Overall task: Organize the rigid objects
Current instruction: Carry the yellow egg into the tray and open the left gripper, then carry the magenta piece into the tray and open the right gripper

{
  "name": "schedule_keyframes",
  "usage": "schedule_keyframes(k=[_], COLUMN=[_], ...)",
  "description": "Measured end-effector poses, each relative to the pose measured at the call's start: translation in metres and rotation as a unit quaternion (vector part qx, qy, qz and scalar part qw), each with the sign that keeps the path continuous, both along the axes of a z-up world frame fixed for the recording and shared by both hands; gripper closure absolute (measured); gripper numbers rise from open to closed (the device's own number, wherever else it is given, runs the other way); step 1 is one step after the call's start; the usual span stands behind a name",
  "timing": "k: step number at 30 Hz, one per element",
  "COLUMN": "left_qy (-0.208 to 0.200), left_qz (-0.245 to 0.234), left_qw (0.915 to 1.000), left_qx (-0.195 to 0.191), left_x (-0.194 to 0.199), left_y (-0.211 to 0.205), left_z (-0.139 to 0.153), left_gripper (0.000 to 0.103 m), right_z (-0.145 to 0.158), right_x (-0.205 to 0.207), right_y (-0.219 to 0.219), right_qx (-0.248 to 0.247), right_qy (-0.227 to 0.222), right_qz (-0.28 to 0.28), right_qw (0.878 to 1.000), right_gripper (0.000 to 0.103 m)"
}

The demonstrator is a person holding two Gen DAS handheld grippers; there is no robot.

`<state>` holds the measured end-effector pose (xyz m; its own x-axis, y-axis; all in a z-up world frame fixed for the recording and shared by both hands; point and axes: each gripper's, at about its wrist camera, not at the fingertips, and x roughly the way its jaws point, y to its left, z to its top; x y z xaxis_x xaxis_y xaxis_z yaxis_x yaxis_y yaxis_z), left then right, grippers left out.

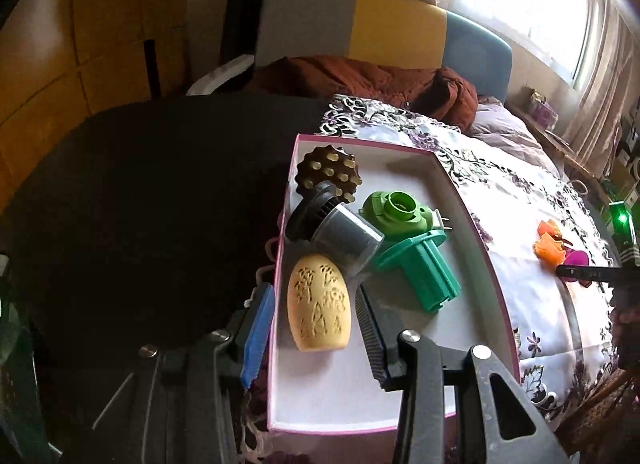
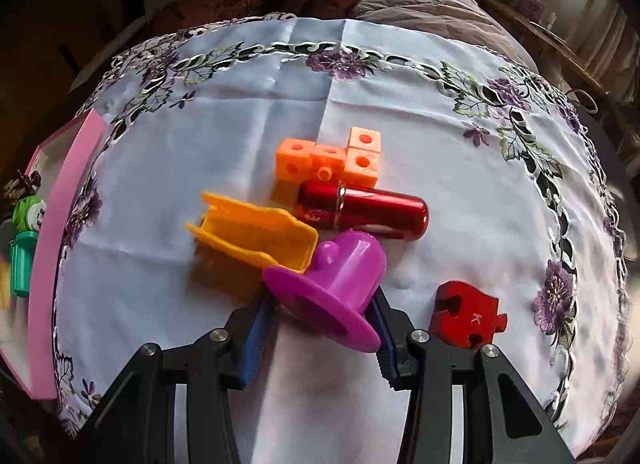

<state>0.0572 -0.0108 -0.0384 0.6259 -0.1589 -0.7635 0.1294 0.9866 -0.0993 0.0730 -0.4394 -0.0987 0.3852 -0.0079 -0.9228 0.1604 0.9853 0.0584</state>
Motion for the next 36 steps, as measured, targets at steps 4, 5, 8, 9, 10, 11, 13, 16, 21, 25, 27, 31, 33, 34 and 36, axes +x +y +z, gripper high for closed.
schedule_keyframes(k=[4, 5, 8, 9, 10, 11, 13, 16, 21, 25, 27, 31, 33, 34, 36], left_qy=[0.003, 0.003, 0.008, 0.009, 0.010, 0.012, 0.013, 0.015, 0.015, 0.014, 0.013, 0.010, 0.011, 0.011, 0.010], left_qz=[0.009, 0.011, 0.020, 0.023, 0.026, 0.031, 0.036, 0.043, 0.048, 0.051, 0.053, 0.056, 0.061, 0.062, 0.065], left_qw=[0.9999, 0.9998, 0.9996, 0.9995, 0.9994, 0.9992, 0.9990, 0.9987, 0.9984, 0.9982, 0.9981, 0.9979, 0.9976, 0.9975, 0.9973], left_qx=[-0.011, -0.013, -0.016, -0.018, -0.020, -0.021, -0.021, -0.024, -0.027, -0.029, -0.030, -0.030, -0.031, -0.032, -0.032], left_x=[-0.005, -0.005, -0.008, -0.008, -0.009, -0.010, -0.010, -0.011, -0.013, -0.012, -0.012, -0.013, -0.013, -0.013, -0.012], left_y=[0.010, 0.012, 0.020, 0.022, 0.025, 0.028, 0.032, 0.037, 0.041, 0.043, 0.045, 0.049, 0.051, 0.052, 0.054], left_z=[0.001, 0.000, -0.002, -0.003, -0.004, -0.005, -0.006, -0.006, -0.005, -0.004, -0.003, -0.001, -0.001, -0.001, -0.001], left_gripper=[0.061, 0.061, 0.061, 0.061, 0.061, 0.061, 0.061, 0.061, 0.061, 0.061, 0.061, 0.061, 0.061, 0.061, 0.061], right_z=[0.005, 0.005, 0.007, 0.008, 0.010, 0.012, 0.019, 0.034, 0.060, 0.075, 0.078, 0.076, 0.071, 0.068, 0.059], right_x=[-0.011, -0.014, -0.023, -0.025, -0.028, -0.031, -0.035, -0.042, -0.047, -0.050, -0.050, -0.051, -0.049, -0.047, -0.040], right_y=[0.012, 0.016, 0.029, 0.033, 0.038, 0.044, 0.056, 0.082, 0.135, 0.185, 0.208, 0.253, 0.274, 0.280, 0.293], right_qx=[0.013, 0.016, 0.019, 0.018, 0.017, 0.017, 0.019, 0.030, 0.049, 0.069, 0.084, 0.108, 0.110, 0.113, 0.119], right_qy=[-0.008, -0.009, -0.018, -0.021, -0.026, -0.033, -0.048, -0.080, -0.122, -0.141, -0.143, -0.129, -0.122, -0.118, -0.101], right_qz=[0.011, 0.013, 0.021, 0.023, 0.027, 0.033, 0.043, 0.071, 0.141, 0.200, 0.227, 0.274, 0.289, 0.294, 0.298], right_qw=[1.000, 1.000, 0.999, 0.999, 0.999, 0.999, 0.998, 0.994, 0.981, 0.967, 0.960, 0.947, 0.943, 0.942, 0.942], right_gripper=[0.056, 0.056, 0.056, 0.056, 0.056, 0.056, 0.056, 0.056, 0.056, 0.056, 0.056, 0.056, 0.056, 0.056, 0.056])
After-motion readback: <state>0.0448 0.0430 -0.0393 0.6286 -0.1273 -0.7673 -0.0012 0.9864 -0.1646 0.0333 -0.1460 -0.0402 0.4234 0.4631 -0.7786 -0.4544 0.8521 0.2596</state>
